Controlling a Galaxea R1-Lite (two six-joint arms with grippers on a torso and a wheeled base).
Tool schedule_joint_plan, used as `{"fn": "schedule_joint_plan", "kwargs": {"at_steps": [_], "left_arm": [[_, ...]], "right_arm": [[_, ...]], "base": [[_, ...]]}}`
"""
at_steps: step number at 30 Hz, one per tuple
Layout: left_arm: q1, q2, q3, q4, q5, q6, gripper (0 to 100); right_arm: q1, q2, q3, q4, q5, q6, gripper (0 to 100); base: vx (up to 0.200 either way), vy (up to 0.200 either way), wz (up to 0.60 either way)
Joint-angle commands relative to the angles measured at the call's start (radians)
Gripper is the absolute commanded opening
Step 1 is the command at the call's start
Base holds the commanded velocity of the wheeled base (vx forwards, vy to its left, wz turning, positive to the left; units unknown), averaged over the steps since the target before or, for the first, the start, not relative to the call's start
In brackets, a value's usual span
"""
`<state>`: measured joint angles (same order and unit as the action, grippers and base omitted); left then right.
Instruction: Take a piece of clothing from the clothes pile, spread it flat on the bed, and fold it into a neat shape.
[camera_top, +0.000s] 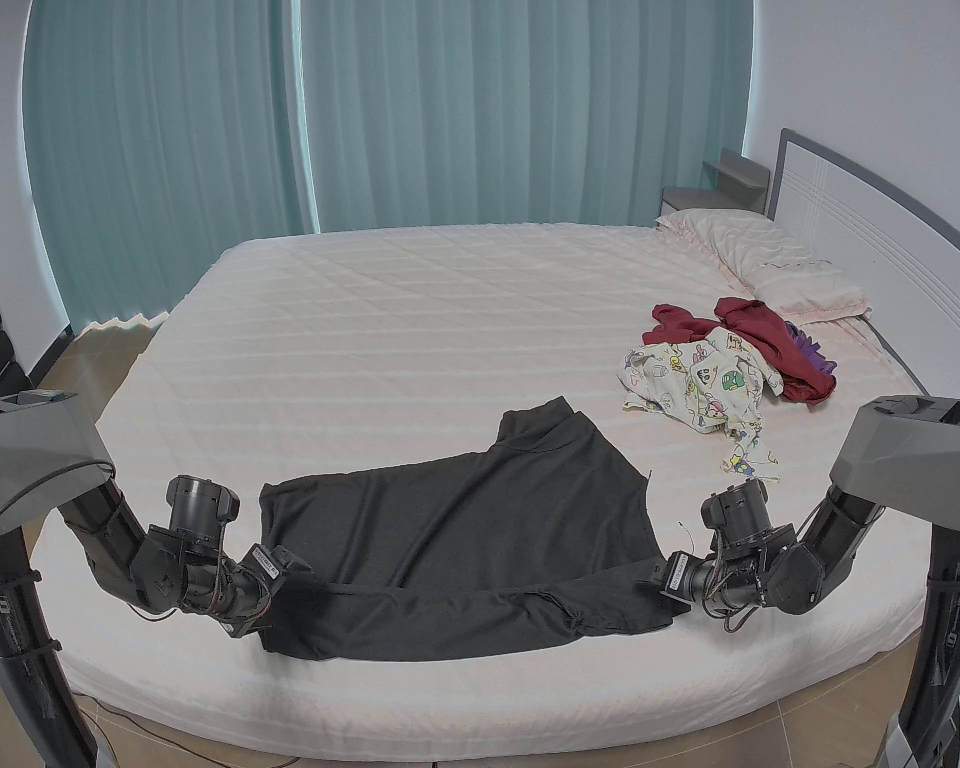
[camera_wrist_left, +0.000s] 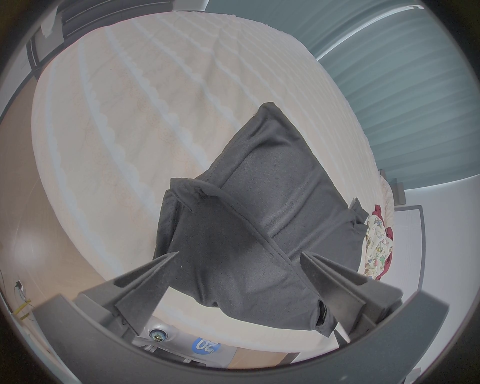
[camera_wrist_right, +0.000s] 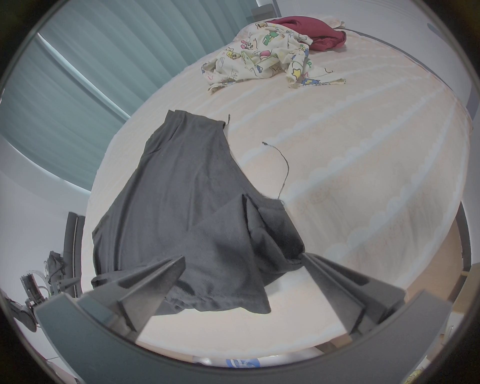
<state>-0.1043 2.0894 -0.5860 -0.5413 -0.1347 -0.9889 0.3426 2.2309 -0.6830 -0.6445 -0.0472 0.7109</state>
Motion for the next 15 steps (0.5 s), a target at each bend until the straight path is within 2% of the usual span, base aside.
{"fn": "schedule_joint_plan", "kwargs": {"at_steps": [1,11,15], "left_arm": [[-0.002,0.005,-0.002,0.0,0.004,0.001,100],[-0.012,0.001,0.018,-0.037,0.035,0.001,100],[-0.012,-0.003,0.043,-0.106,0.035,0.003,100]], "right_arm": [[-0.002,-0.016,-0.006,-0.029,0.001,0.015,100],[0.016,-0.03,0.014,-0.086,-0.006,0.07,100],[0.019,-0.03,0.03,-0.089,-0.01,0.07,100]], "base": [[0.0,0.0,0.0],[0.0,0.0,0.0],[0.2,0.0,0.0]]}}
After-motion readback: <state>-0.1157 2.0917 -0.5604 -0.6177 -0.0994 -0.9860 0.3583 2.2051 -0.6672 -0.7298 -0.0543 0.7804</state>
